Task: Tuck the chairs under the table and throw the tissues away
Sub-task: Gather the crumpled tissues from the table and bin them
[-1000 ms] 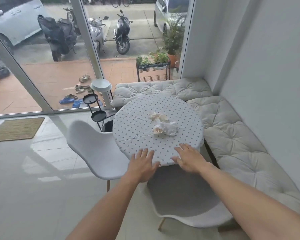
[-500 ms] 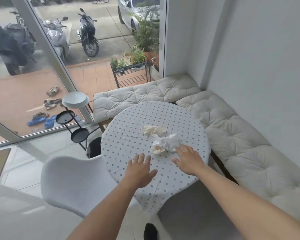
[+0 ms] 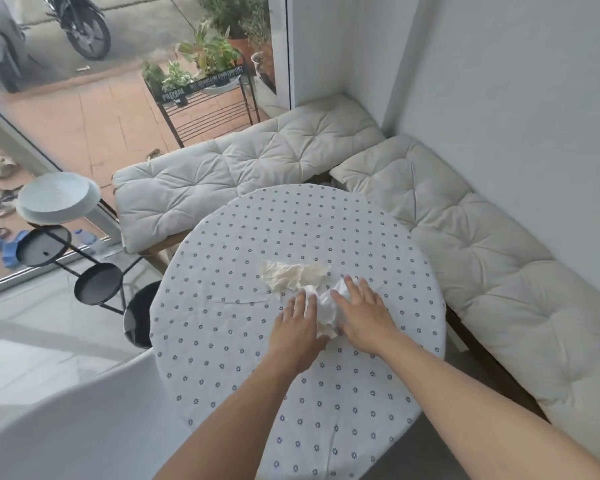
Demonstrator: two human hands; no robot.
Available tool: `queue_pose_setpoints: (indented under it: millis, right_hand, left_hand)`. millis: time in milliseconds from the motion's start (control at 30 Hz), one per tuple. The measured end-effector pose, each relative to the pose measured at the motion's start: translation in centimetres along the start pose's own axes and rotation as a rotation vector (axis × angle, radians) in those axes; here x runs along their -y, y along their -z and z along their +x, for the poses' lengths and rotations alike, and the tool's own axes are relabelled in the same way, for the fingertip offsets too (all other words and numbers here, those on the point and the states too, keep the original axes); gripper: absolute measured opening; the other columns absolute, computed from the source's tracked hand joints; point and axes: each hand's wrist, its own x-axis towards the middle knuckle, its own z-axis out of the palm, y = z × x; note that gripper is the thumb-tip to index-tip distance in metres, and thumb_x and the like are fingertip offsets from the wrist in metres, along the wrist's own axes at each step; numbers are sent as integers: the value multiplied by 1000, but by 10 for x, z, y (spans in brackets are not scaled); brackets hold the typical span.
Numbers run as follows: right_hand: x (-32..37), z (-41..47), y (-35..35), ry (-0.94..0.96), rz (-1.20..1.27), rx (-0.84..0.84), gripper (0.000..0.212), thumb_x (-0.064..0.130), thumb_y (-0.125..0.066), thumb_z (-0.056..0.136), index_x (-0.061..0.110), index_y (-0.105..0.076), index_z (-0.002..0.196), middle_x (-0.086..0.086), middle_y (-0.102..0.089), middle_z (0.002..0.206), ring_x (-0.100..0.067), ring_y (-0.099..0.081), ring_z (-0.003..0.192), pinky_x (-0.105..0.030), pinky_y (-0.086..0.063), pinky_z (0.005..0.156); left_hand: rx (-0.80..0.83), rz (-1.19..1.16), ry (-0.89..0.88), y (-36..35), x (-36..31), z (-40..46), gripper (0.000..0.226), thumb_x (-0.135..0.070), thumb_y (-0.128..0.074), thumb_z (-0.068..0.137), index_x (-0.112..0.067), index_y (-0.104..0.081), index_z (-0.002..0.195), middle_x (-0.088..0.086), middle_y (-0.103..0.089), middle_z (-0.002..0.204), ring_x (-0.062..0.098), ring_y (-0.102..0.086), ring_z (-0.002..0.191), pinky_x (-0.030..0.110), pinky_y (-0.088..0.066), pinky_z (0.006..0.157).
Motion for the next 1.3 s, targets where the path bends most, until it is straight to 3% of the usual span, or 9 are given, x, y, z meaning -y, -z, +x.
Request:
queue_pose_setpoints:
  millis: [67,133,233,367,500,900,1067,1167,1300]
  right_hand:
    - [-3,6,-3,9,2,-2,68,27,-60,99,28,-28,158,-11,-10,171,-38,-12,155,-55,-24,123]
    - [-4,7,-6,2,-1,-37,62,21,-62,96,24,-39,153,-11,-29,164,-34,-32,146,-50,-36,115]
    - [-5,2,-12,-26,20,-114,39,15,-60,95,20,-56,134,-6,-54,135,-30,-51,122,-40,-47,93]
    - [-7,-7,-13,-95,114,-172,21,8,-55,95,16,-63,113,-2,-58,108,-26,-56,105,-36,-51,73]
    - [-3,-16,-11,-189,204,-238,24,9,-50,100,15,-64,118,-2,-60,111,-24,-55,105,-38,-52,71]
    - [12,-7,7,-314,359,-417,23,23,-54,103,13,-64,120,-4,-62,115,-25,-55,110,-39,-52,73]
    - [-6,-14,-4,-468,279,-373,22,18,-56,98,11,-62,117,-7,-56,118,-29,-51,108,-41,-53,73]
    - [-14,-15,-11,-486,248,-330,34,18,-57,95,13,-55,129,-9,-51,132,-29,-49,113,-42,-54,79]
    - [-19,-14,-22,-337,236,-266,58,36,-57,96,24,-38,150,-5,-28,162,-31,-41,134,-47,-48,102]
  left_hand:
    - [-1,-37,-24,-4,3,11,85,-48,-54,105,-16,-2,165,10,2,176,32,-2,162,49,-19,129]
    - [-42,-45,-55,-7,7,17,67,-38,-55,105,-15,-25,160,10,-20,173,34,-22,156,46,-29,124]
    - [-110,-12,-94,-9,15,20,38,-27,-61,101,-14,-55,136,5,-54,145,32,-46,130,39,-42,104]
    - [-159,-121,-90,-2,24,15,9,-2,-55,95,-4,-61,102,12,-60,105,36,-55,101,41,-44,74]
    - [-208,-230,-52,11,34,8,20,7,-51,94,0,-65,107,15,-63,104,36,-57,97,51,-53,76]
    - [-419,-150,-17,69,68,53,23,-1,-55,100,-7,-68,118,13,-67,114,36,-57,102,48,-51,82]
    - [-283,-49,-45,59,67,70,60,0,-55,88,-17,-49,146,15,-47,153,38,-45,132,51,-42,106]
    - [-130,-14,-44,45,60,76,79,-21,-54,92,-29,-16,160,11,-8,174,39,-11,158,66,-18,124]
    - [-67,17,-131,26,57,84,76,-52,-44,101,-45,3,160,6,14,175,40,8,160,75,-7,122]
